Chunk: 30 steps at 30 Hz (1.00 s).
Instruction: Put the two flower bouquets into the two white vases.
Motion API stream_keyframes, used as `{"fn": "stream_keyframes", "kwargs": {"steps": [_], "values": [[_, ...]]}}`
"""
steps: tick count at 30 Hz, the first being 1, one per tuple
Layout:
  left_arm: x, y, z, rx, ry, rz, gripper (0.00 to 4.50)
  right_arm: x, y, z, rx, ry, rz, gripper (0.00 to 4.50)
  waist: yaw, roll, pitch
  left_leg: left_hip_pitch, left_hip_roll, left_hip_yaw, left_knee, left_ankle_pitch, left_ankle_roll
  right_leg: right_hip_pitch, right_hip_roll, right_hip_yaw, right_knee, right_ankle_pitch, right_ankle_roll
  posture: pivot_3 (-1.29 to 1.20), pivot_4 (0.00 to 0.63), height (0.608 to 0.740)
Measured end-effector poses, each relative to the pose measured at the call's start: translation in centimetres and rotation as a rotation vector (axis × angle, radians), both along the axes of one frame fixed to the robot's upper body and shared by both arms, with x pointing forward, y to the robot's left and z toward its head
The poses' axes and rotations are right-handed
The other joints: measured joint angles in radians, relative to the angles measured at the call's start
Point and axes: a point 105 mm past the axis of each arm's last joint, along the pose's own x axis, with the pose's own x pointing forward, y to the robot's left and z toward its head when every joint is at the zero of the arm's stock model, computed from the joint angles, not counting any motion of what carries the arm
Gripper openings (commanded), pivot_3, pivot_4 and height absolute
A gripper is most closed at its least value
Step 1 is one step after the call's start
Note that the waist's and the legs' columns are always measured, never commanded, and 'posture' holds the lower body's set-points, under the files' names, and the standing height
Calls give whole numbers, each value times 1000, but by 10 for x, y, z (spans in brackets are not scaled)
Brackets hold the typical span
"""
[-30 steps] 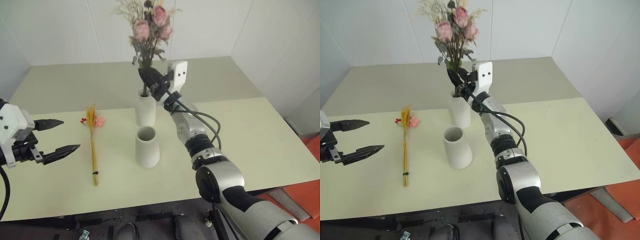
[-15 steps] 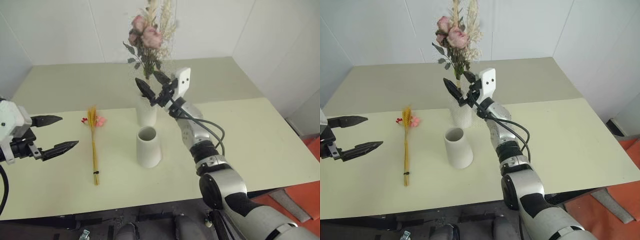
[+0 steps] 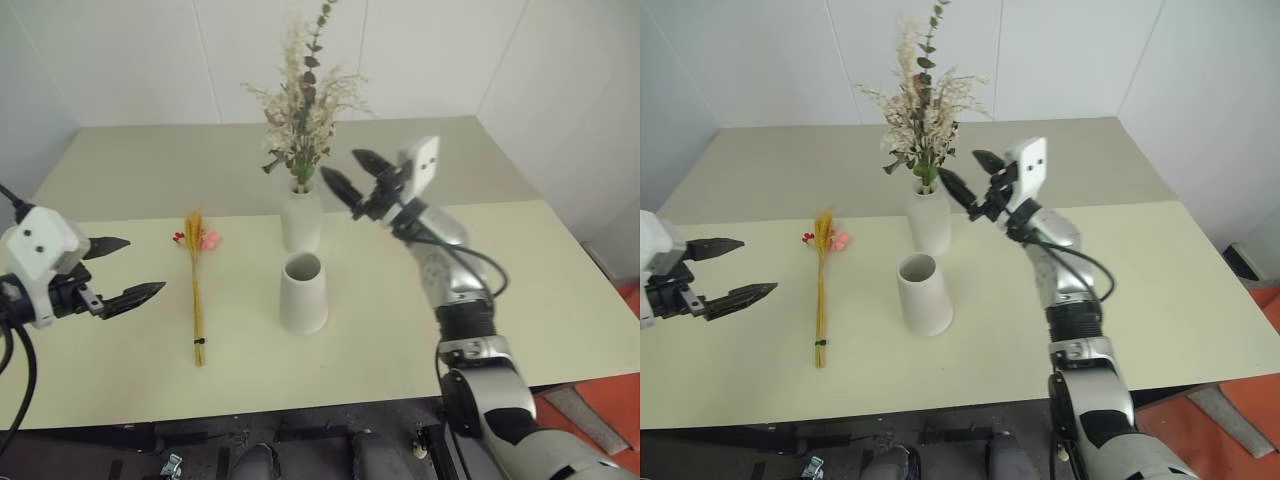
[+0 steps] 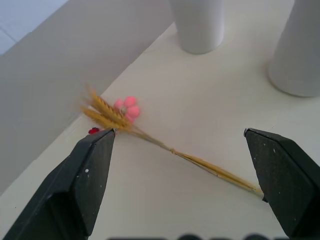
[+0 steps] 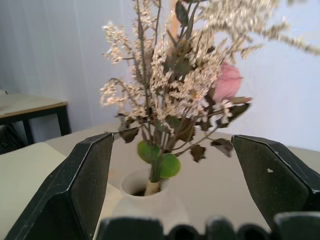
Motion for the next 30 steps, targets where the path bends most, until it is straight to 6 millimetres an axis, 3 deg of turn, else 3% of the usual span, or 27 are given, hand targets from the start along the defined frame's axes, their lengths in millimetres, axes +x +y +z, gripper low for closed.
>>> {"fn": "stream_keyframes", "kwargs": {"steps": [5, 8, 13, 18, 26, 30], "values": [[28, -26, 13, -149, 24, 178, 4500, -18, -44, 16, -239, 78, -56, 4433, 26, -1, -1, 1, -1, -1, 2, 0, 0, 3, 0, 0, -1, 0, 0, 0, 150, 740], [45, -45, 6, -164, 105, 276, 4500, -35, -61, 24, -376, 103, -34, 4433, 36, -2, -1, 1, -3, -2, 2, 0, 0, 4, 0, 0, -1, 0, 1, 0, 150, 740], [76, -35, -10, -323, 248, 500, 4500, -44, -76, 18, -539, 232, -35, 4433, 27, -2, -1, 4, -3, -2, 3, 0, 0, 4, 0, 1, -4, 0, 0, 0, 150, 740], [91, -49, -41, -376, 381, 567, 4500, -43, -83, 12, -621, 322, -65, 4433, 36, -3, -1, 2, -3, -2, 3, 0, 0, 3, 0, 1, -5, 0, 0, 0, 150, 740], [104, -55, -66, -379, 522, 665, 4500, -46, -87, 6, -633, 366, -77, 4433, 51, -3, -1, 0, -4, -2, 3, 0, 0, 2, -2, 1, -7, 0, 1, 0, 150, 740], [109, -57, -68, -376, 557, 696, 4500, -47, -89, 3, -628, 378, -78, 4433, 57, -3, -1, -1, -4, -2, 3, 0, 0, 2, -2, 1, -7, 0, 1, 0, 150, 740]]}}
